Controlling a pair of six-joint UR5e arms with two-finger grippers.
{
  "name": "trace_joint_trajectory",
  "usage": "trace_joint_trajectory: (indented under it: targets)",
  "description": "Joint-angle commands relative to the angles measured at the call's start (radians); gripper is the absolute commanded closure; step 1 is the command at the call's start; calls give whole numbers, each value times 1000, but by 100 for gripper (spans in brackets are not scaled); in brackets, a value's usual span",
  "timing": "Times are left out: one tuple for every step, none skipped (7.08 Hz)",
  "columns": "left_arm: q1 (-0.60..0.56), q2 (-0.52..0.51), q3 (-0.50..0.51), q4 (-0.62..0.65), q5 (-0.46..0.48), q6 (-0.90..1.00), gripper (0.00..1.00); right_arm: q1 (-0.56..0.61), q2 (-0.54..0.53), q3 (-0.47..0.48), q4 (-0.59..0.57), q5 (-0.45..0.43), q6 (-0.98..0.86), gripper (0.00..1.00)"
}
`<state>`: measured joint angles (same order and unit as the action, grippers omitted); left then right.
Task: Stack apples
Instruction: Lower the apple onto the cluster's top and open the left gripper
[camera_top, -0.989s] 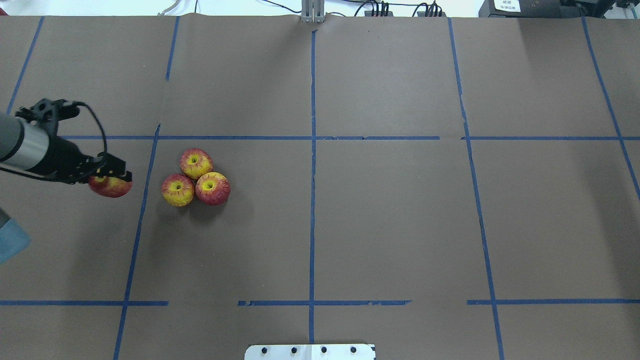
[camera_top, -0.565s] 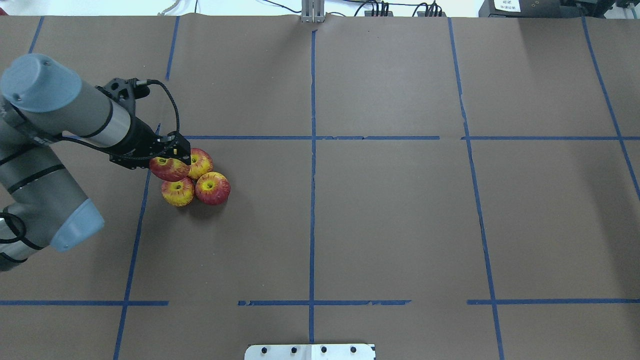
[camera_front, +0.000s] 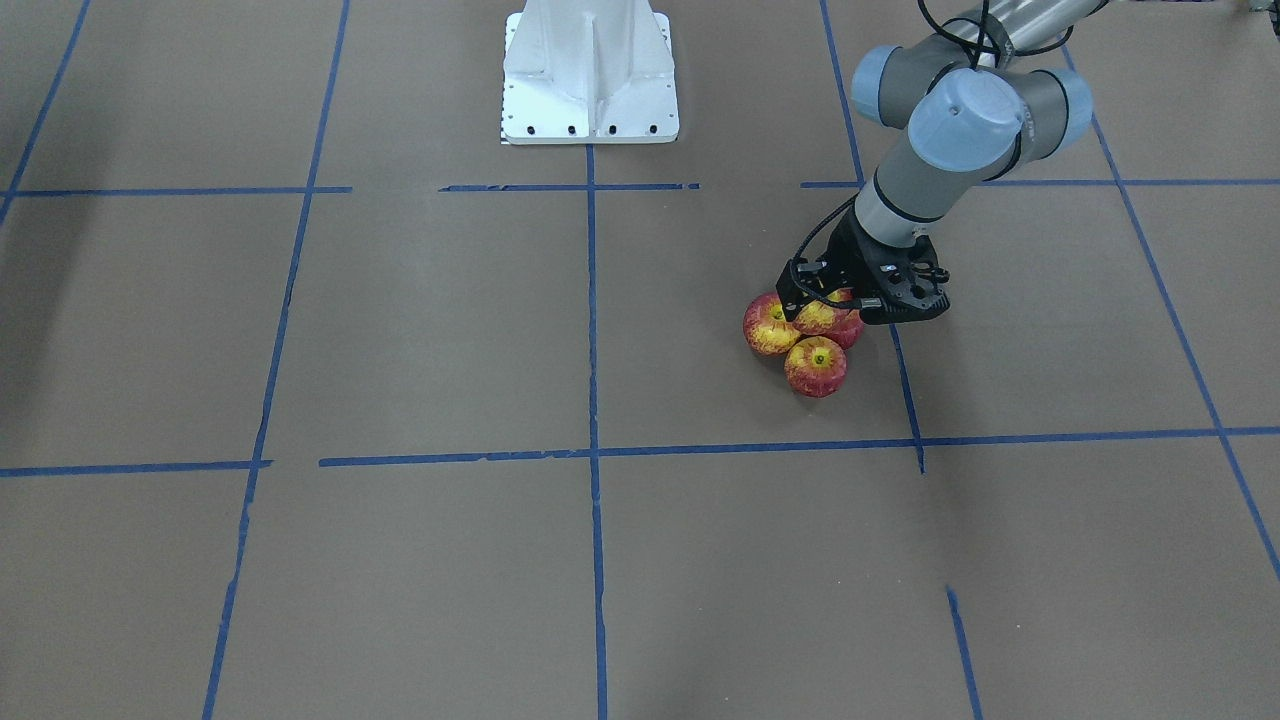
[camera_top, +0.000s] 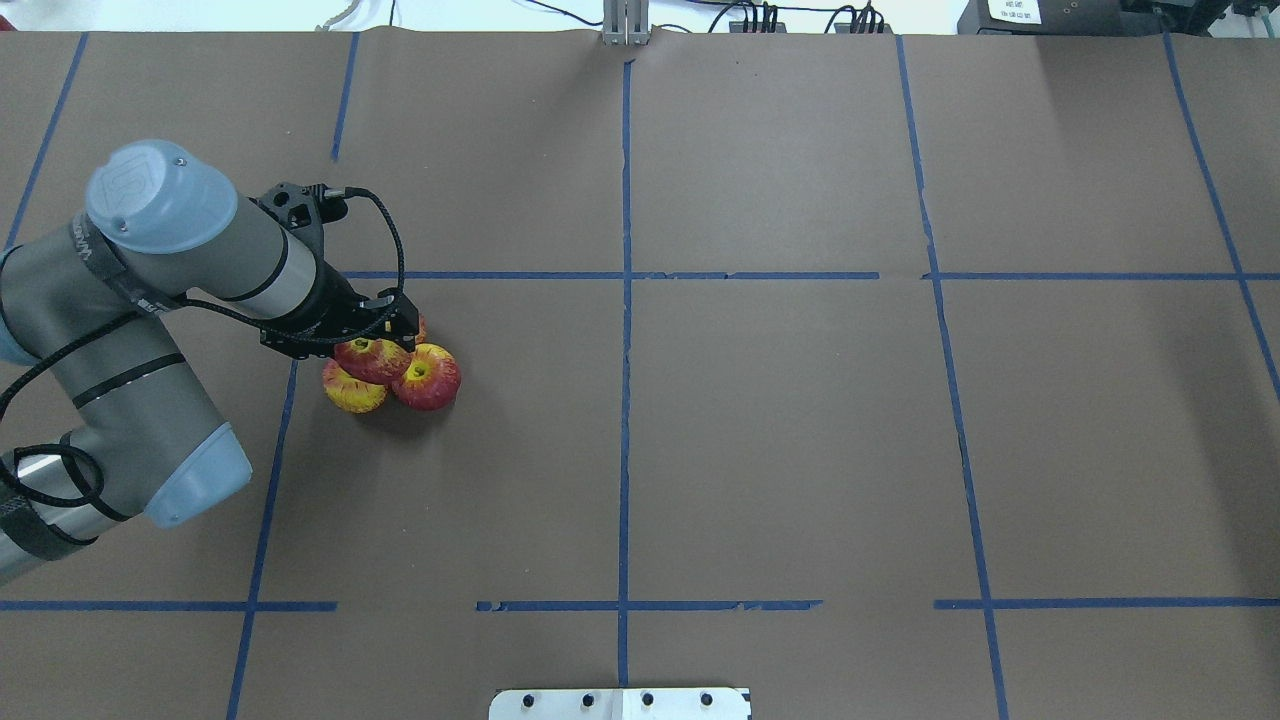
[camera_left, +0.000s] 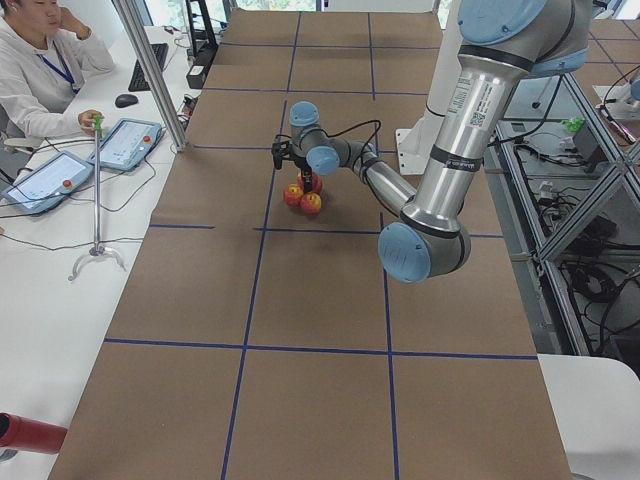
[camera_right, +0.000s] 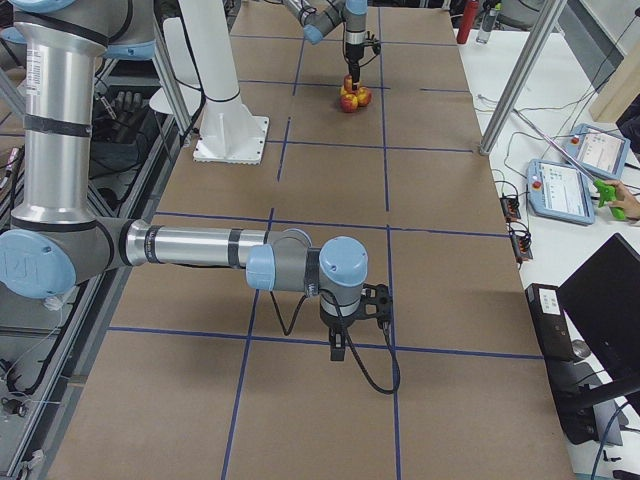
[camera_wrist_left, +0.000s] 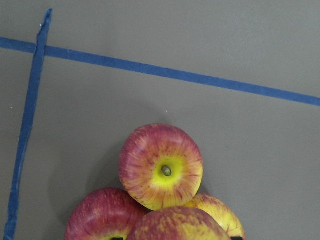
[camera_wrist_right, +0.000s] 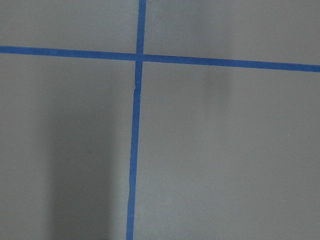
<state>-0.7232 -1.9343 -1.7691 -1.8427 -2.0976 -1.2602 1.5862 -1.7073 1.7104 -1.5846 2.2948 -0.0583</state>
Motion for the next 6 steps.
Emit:
trace_joint_trajectory:
  targets:
    - [7, 6, 0, 0, 1, -8, 100, 0, 0, 0, 0, 2, 0, 0]
    - [8, 11, 0, 0, 1, -8, 100, 0, 0, 0, 0, 0, 0, 0]
    - [8, 11, 0, 0, 1, -8, 100, 0, 0, 0, 0, 0, 0, 0]
    - [8, 2, 0, 0, 1, -8, 100, 0, 0, 0, 0, 0, 0, 0]
    - [8, 6, 0, 0, 1, -8, 100, 0, 0, 0, 0, 0, 0, 0]
    - [8, 8, 0, 0, 1, -8, 100, 0, 0, 0, 0, 0, 0, 0]
